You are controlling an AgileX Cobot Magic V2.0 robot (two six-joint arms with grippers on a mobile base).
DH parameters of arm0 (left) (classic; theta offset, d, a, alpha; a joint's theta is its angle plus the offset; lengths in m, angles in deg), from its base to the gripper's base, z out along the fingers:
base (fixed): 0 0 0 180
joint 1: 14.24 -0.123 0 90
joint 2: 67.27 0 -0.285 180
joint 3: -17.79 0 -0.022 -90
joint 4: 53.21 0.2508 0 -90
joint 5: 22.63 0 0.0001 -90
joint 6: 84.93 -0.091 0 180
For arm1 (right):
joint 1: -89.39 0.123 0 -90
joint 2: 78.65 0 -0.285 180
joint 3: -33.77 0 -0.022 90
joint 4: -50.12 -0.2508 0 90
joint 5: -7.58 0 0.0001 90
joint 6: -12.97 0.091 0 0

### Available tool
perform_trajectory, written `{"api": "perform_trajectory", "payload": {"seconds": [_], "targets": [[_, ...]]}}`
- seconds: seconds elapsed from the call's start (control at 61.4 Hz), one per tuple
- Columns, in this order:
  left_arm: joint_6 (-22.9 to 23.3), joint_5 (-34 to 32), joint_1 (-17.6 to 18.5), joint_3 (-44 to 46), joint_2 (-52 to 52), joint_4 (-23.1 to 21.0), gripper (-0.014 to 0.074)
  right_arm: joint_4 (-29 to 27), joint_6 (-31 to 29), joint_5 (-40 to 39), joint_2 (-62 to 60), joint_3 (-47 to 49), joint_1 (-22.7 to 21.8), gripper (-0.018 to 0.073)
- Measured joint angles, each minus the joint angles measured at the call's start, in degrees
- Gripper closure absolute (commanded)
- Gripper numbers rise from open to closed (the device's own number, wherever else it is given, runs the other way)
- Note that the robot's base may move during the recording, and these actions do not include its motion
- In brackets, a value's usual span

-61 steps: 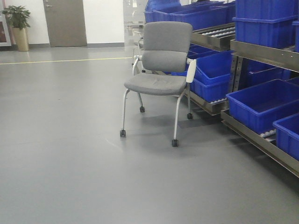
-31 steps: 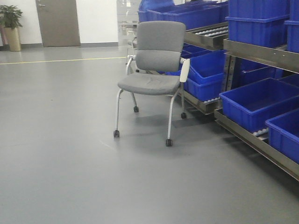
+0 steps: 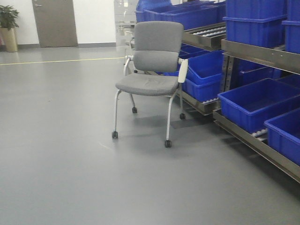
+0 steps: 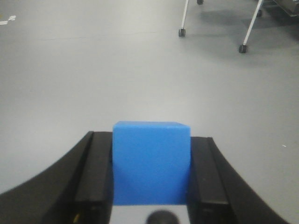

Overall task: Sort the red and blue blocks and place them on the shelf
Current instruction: 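Drive the base past the grey chair across the floor, then drive the base toward the shelves of blue bins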

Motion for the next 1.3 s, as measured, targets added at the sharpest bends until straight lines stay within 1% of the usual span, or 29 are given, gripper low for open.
{"api": "perform_trajectory", "payload": {"seconds": [1.302], "targets": [[0.0,0.0,0.0,0.0,0.0,0.0,0.0473,0.0,0.0,0.0,0.0,0.0,0.0,0.0512]]}}
